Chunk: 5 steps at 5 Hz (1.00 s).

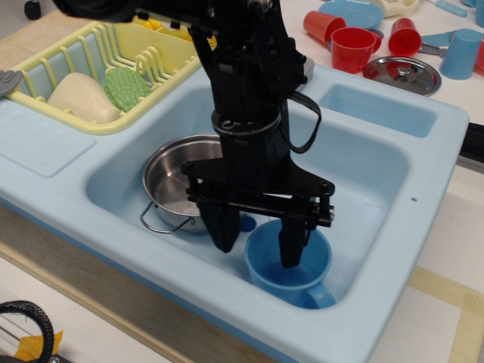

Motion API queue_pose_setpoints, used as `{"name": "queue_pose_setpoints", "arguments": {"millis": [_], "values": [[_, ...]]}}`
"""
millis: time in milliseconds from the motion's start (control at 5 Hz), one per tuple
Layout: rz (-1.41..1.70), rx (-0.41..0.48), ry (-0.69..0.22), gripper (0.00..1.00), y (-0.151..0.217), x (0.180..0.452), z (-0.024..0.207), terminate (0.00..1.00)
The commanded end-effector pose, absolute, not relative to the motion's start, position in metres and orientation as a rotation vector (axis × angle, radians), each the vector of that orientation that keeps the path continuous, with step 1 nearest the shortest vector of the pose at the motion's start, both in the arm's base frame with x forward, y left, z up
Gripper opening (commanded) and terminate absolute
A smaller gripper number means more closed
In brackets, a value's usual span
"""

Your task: Put cup into pot or pan

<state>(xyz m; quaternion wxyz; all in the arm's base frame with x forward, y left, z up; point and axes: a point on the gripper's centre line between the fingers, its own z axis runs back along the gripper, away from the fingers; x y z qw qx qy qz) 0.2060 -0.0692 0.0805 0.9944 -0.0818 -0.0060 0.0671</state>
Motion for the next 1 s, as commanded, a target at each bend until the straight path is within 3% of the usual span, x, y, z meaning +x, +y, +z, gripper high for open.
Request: {"name": "queue_pose_setpoints", "arguments": {"millis": [0, 400, 800], "values": [[0.142, -0.176, -0.035, 0.0, -0.07, 0.208, 0.08, 0.0], [0.155, -0.168, -0.049, 0.0, -0.07, 0.205, 0.083, 0.0], [0.178, -0.065, -0.052, 0.0, -0.055, 0.221, 0.122, 0.0]]}}
